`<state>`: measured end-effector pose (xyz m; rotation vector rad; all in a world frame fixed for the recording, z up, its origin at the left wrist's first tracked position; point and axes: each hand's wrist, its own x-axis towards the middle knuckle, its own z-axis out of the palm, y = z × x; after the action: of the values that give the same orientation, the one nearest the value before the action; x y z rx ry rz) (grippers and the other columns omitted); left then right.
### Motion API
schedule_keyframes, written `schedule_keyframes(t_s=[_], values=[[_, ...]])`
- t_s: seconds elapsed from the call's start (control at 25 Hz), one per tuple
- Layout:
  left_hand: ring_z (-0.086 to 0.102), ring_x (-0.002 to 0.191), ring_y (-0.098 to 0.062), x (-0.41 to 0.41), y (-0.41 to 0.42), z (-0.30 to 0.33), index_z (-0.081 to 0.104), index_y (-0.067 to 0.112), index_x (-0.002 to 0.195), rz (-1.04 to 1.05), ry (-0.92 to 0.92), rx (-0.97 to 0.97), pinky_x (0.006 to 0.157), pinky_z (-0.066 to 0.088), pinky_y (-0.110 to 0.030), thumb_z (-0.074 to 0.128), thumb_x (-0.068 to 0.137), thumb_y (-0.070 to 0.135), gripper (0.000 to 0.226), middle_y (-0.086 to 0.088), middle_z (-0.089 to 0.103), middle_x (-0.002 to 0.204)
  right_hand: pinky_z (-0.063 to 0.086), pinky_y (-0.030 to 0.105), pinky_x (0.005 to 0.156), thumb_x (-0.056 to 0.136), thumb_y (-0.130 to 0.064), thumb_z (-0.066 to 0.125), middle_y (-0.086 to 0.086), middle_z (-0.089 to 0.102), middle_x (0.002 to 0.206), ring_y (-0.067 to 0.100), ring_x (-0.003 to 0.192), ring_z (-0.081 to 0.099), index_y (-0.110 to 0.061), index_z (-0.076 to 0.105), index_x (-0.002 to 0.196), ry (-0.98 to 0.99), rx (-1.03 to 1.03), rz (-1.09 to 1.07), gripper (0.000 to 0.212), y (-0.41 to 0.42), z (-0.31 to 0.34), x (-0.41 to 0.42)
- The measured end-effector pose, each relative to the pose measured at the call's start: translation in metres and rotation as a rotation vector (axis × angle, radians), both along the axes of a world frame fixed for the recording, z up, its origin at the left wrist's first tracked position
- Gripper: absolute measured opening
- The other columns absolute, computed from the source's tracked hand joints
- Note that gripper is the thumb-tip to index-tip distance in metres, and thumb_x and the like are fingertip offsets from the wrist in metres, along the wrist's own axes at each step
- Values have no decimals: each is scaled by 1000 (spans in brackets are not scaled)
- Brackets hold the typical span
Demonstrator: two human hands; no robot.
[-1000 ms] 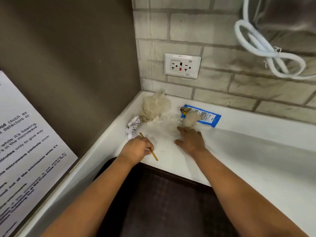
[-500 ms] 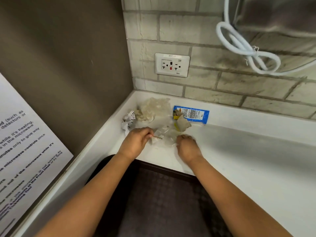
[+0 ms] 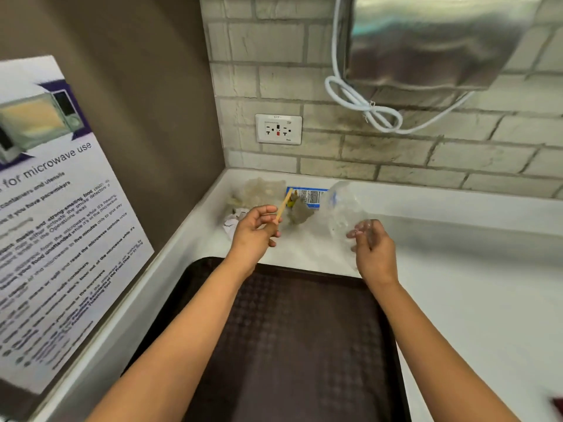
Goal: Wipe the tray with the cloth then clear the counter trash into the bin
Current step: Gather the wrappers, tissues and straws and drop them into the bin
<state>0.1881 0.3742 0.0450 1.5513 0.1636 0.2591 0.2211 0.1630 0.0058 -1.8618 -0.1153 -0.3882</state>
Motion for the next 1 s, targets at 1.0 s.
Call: schedule_keyframes(t_s=[1.0], values=[[44, 40, -1, -322, -137, -67, 63, 22, 83, -551, 141, 91, 45, 39, -15, 50, 92, 5, 23, 6, 64, 73, 37, 30, 51, 68, -9, 41, 0, 46, 68, 14, 59, 45, -35, 47, 69, 85, 170, -484, 27, -127, -89, -386]])
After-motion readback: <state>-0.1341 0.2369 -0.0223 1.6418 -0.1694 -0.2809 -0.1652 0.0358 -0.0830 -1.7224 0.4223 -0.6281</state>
